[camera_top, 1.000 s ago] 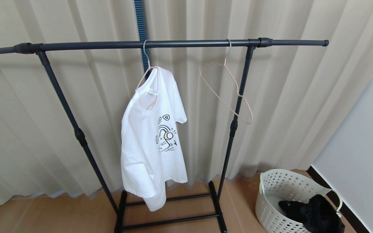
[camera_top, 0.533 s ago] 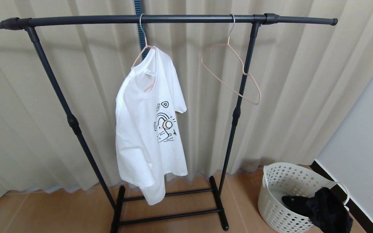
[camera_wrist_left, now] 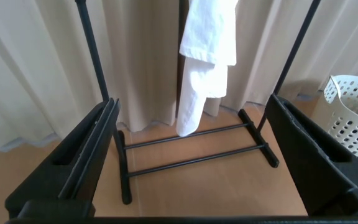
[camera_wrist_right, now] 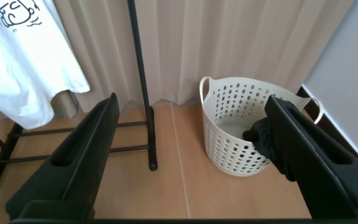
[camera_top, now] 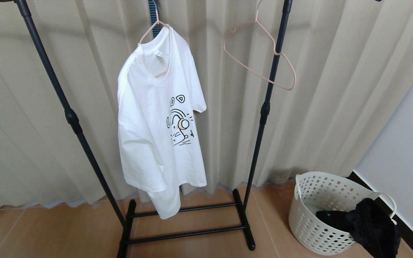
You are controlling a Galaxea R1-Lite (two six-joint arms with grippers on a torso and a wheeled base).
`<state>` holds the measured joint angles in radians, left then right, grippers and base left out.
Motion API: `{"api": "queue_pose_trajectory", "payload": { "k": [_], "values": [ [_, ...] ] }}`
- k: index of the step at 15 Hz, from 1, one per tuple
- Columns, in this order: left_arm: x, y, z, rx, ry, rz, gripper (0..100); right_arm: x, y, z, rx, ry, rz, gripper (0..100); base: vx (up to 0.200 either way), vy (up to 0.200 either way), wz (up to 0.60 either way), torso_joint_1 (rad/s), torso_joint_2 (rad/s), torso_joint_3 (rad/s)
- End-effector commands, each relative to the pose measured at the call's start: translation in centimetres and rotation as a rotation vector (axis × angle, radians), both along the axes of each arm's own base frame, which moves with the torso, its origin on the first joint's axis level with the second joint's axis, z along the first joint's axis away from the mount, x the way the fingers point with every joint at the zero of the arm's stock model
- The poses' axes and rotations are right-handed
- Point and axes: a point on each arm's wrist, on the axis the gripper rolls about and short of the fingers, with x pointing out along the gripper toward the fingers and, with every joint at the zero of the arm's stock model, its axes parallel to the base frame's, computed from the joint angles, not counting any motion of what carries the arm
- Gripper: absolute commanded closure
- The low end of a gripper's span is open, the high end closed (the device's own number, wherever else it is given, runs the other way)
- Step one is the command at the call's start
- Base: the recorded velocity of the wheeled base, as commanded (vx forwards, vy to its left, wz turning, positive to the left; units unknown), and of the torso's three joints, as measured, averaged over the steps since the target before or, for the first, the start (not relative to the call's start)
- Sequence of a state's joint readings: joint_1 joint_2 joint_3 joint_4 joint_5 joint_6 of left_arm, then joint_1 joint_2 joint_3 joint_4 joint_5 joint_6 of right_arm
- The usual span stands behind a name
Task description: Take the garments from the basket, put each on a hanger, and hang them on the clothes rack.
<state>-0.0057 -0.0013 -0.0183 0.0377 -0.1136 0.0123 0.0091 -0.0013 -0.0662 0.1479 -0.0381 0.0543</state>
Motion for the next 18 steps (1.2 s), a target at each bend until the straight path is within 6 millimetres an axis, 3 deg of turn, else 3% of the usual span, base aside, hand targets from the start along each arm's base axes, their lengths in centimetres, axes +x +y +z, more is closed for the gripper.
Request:
{"api": "queue_pose_trajectory", "payload": {
  "k": [1,6,12,18],
  "values": [
    [0.01,0.0,0.01,0.0,0.0,0.0,0,0.01,0.0,0.0,-0.001,0.001,0.0,0,0.0,0.0,0.0,-0.046,0.16,0.11],
    [0.01,0.0,0.01,0.0,0.0,0.0,0,0.01,0.0,0.0,0.001,0.001,0.0,0,0.0,0.0,0.0,-0.005,0.02,0.014],
    [0.01,0.0,0.01,0.0,0.0,0.0,0,0.01,0.0,-0.01,-0.001,0.002,0.0,0,0.0,0.0,-0.5,-0.001,0.0,0.003],
    [0.01,0.0,0.01,-0.003,0.001,0.0,0,0.01,0.0,0.0,-0.001,0.001,0.0,0,0.0,-0.2,0.0,0.0,0.0,0.002]
  ]
}}
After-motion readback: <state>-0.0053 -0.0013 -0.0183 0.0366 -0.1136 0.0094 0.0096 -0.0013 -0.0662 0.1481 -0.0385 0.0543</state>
